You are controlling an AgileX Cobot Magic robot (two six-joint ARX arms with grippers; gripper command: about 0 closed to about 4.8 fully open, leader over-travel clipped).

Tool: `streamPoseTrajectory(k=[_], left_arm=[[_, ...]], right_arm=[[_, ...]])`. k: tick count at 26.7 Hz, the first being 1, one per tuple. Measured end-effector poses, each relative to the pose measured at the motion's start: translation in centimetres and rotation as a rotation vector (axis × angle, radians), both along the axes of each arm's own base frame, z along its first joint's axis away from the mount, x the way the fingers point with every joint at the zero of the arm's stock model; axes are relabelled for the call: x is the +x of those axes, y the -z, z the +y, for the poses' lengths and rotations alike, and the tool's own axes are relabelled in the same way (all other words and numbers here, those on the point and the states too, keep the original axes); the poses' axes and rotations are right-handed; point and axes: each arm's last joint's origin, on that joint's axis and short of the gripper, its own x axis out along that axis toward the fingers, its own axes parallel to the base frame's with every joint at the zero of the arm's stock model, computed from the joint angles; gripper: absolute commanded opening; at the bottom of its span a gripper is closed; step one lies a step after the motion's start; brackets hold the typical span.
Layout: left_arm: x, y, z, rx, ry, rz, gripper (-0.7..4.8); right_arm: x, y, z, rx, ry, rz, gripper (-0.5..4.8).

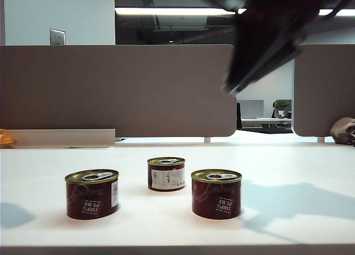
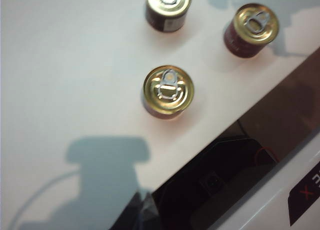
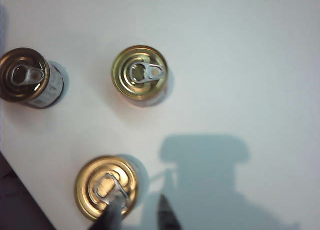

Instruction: Pick up the cans one by one and stack them together.

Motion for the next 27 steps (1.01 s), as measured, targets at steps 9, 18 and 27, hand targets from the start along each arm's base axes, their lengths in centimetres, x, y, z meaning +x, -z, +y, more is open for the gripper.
streamPoseTrajectory(k=[9, 18, 27], left_arm=[[-0.4, 0.0, 0.0, -0.029, -0.037, 0.027, -0.06], [-0.2, -0.2, -0.1, -0.043, -0.04, 0.001, -0.06], [-0.1, -0.3, -0.2, -0.048, -0.039, -0.006, -0.06]], right_arm=[[2.1, 3.2, 2.1, -0.037, -0.056, 0.198, 3.71], [2.1, 4.1, 3.0, -0.052, -0.078, 0.22, 4.15], [2.1, 7.5, 5.0, -0.149, -0.112, 0.297, 4.25]])
